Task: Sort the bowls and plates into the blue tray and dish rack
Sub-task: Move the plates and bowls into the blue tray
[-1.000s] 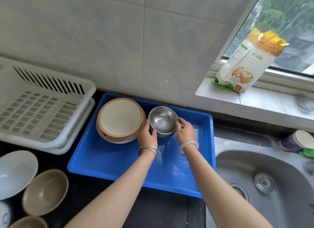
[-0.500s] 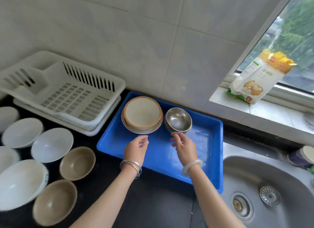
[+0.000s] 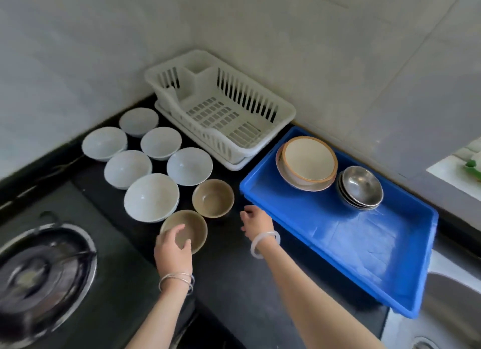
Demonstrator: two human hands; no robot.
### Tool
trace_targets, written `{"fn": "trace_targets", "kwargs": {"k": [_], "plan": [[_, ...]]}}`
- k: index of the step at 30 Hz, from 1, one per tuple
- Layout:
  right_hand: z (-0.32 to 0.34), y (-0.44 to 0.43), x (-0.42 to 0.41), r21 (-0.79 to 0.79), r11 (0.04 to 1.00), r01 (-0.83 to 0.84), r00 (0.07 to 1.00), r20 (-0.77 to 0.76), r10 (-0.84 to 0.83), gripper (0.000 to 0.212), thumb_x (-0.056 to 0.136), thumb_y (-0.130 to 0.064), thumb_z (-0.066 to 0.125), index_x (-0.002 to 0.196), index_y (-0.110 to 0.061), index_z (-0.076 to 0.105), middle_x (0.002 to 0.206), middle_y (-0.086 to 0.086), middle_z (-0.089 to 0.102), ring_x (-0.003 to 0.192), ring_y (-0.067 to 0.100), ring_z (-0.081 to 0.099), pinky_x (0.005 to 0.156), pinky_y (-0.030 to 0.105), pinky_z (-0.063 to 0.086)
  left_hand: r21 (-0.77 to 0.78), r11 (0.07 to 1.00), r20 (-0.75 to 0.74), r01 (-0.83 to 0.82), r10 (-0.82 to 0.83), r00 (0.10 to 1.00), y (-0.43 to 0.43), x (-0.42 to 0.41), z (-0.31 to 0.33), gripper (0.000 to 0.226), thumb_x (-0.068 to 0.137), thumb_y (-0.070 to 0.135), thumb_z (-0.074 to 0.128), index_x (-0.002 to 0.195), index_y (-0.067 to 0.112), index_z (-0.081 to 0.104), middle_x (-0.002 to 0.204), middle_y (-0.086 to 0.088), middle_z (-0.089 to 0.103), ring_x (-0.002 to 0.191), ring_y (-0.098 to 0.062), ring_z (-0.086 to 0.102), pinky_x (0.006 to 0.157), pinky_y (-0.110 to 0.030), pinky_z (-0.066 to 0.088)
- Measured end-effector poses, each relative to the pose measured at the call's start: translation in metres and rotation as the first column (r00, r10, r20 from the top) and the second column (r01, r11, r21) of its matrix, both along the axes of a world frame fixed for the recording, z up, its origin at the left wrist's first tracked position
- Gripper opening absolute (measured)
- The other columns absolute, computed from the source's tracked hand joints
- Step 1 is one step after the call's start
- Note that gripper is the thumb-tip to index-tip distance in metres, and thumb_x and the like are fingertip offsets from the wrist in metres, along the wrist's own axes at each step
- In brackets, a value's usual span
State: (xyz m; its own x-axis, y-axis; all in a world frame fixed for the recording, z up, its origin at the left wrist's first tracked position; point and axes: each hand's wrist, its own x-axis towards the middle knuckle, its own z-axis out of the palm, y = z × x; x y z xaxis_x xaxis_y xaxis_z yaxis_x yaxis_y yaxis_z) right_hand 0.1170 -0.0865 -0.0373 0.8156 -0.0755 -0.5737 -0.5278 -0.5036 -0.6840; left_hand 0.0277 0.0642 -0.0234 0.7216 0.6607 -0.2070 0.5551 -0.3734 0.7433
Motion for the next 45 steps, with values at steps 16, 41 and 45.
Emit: {"fn": "trace_targets", "kwargs": {"k": [16, 41, 45], "plan": [[0.000, 0.029, 0.023, 0.072, 0.979, 0.189, 0.982, -0.008, -0.189, 0.027, 0.090, -0.008, 0.049, 0.112, -0.011, 0.064, 0.103, 0.011, 0.069, 0.069, 0.013, 0.067, 0.072, 0.028, 0.058, -0.561, 0.775, -0.087, -0.291, 0.294, 0.952, 0.037, -0.012, -0.035, 0.033, 0.087, -0.004, 0.048, 0.116, 0.005, 0.059, 0.112, -0.020, 0.063, 0.088, -0.029, 0.059, 0.082, -0.037, 0.052], [-0.001, 0.055, -0.031, -0.138, 0.975, -0.177, 0.982, 0.038, 0.184, 0.019, 0.087, -0.020, 0.060, 0.104, -0.024, 0.053, 0.086, -0.002, 0.061, 0.071, 0.015, 0.066, 0.068, 0.026, 0.058, -0.693, 0.674, -0.055, -0.255, 0.303, 0.951, 0.041, -0.010, -0.034, 0.028, 0.088, 0.003, 0.055, 0.115, 0.004, 0.061, 0.115, -0.018, 0.063, 0.096, -0.028, 0.059, 0.083, -0.036, 0.051], [-0.005, 0.050, -0.026, 0.044, 0.986, -0.162, 0.978, -0.124, 0.166, 0.032, 0.090, -0.021, 0.057, 0.122, -0.025, 0.051, 0.103, -0.002, 0.060, 0.082, 0.018, 0.066, 0.069, 0.029, 0.060, -0.667, 0.710, -0.053, -0.227, 0.259, 0.964, 0.039, -0.008, -0.031, 0.032, 0.087, -0.003, 0.052, 0.117, 0.006, 0.061, 0.116, -0.016, 0.062, 0.097, -0.028, 0.058, 0.084, -0.036, 0.051]]}}
